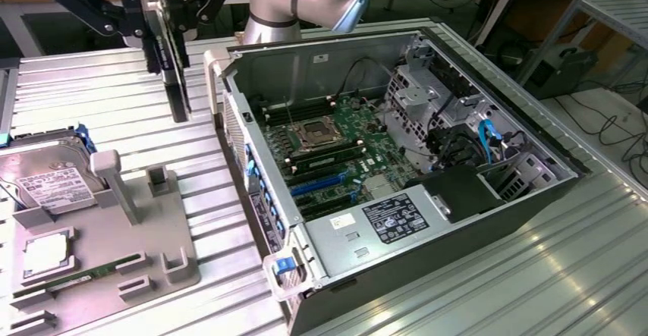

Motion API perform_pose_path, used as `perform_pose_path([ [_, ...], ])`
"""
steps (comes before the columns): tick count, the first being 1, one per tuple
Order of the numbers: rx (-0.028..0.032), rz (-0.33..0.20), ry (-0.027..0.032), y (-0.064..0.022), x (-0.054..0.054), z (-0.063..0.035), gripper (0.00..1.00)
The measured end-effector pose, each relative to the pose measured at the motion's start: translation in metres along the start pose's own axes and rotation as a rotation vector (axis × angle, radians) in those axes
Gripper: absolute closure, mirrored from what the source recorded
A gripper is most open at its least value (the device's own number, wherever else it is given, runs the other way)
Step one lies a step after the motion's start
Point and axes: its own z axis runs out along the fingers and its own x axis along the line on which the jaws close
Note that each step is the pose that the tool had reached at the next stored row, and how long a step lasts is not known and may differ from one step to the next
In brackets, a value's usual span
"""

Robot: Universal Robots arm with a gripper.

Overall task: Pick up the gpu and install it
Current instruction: 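Pick up the gpu and move the gpu toward the slot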

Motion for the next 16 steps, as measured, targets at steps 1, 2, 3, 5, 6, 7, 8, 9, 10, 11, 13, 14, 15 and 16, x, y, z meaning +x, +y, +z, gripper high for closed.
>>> perform_pose_path([
  [1, 0.0000, 0.000, 0.0000, -0.0001, -0.001, 0.0000, 0.72],
  [2, 0.0000, 0.000, -0.0001, -0.0001, -0.003, 0.0001, 0.72],
  [3, 0.0000, 0.000, -0.0001, -0.0001, -0.004, 0.0001, 0.72],
  [5, 0.0001, 0.000, 0.0000, -0.0006, -0.005, 0.0001, 0.72],
  [6, 0.0000, 0.000, 0.0000, -0.0007, -0.006, 0.0001, 0.72],
  [7, 0.0000, 0.000, -0.0001, -0.0007, -0.007, 0.0001, 0.72],
  [8, 0.0000, 0.000, -0.0001, -0.0008, -0.008, 0.0001, 0.72],
  [9, 0.0000, 0.000, 0.0000, -0.0008, -0.009, 0.0002, 0.72],
  [10, 0.0001, 0.000, 0.0000, -0.0008, -0.010, 0.0001, 0.72],
  [11, 0.0000, 0.000, 0.0000, -0.0009, -0.012, 0.0002, 0.72],
  [13, 0.0000, 0.000, 0.0000, -0.0010, -0.014, 0.0003, 0.72],
  [14, 0.0000, 0.000, 0.0000, -0.0010, -0.016, 0.0003, 0.72],
  [15, 0.0000, 0.000, 0.0000, -0.0010, -0.018, 0.0003, 0.72],
  [16, 0.0000, 0.000, 0.0000, -0.0011, -0.019, 0.0004, 0.72],
])
